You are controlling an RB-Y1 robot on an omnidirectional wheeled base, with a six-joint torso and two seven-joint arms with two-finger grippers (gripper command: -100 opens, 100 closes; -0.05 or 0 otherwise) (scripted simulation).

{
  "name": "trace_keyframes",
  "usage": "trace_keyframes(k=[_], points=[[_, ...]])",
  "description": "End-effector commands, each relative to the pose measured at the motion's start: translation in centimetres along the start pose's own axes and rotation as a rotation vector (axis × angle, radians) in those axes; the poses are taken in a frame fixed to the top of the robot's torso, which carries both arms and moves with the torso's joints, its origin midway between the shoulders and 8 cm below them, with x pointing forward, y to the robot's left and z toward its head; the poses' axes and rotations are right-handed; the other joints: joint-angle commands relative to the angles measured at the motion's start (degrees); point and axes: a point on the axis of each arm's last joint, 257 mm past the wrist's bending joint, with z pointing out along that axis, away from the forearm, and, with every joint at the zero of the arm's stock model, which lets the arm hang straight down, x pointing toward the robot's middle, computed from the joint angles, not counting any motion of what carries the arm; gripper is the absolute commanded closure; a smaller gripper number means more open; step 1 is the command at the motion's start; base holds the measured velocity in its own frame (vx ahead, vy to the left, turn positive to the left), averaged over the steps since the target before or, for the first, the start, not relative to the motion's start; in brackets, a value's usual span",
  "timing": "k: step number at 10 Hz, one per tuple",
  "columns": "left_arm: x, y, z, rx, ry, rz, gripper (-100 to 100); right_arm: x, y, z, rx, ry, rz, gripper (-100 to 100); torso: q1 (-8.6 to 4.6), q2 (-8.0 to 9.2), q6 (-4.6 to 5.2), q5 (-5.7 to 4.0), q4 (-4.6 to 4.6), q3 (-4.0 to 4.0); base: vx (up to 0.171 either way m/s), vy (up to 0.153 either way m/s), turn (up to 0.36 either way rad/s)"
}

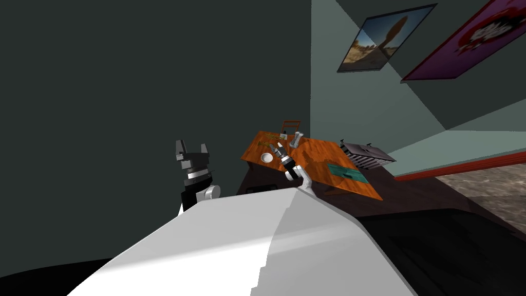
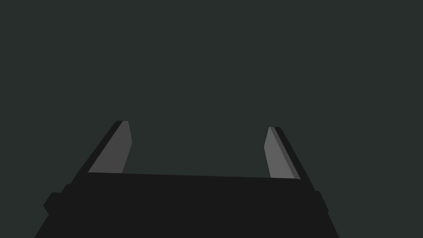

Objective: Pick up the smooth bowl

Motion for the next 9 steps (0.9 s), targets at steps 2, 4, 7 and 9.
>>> trace_keyframes(k=[2,4,7,9], points=[[0.0,0.0,0.0,0.0,0.0,0.0,0,3.4,-0.4,-0.6,0.005,0.076,-0.061,-100,0.02,-0.01,0.0,0.0,0.0,0.0,-0.003,-0.024,0.075],[0.0,0.0,0.0,0.0,0.0,0.0,0,5.4,-0.8,-0.9,0.006,0.126,-0.101,-100,0.09,0.0,0.01,0.02,0.0,0.0,0.003,-0.006,0.051],[0.0,0.0,0.0,0.0,0.0,0.0,0,11.2,-2.2,-2.6,0.005,0.279,-0.236,-100,0.14,-0.07,-0.01,0.03,-0.01,-0.04,0.014,0.002,0.133],[0.0,0.0,0.0,0.0,0.0,0.0,0,13.4,-3.1,-3.6,0.007,0.341,-0.283,-100,0.12,-0.04,0.02,0.03,-0.01,-0.02,0.01,0.005,0.09]])
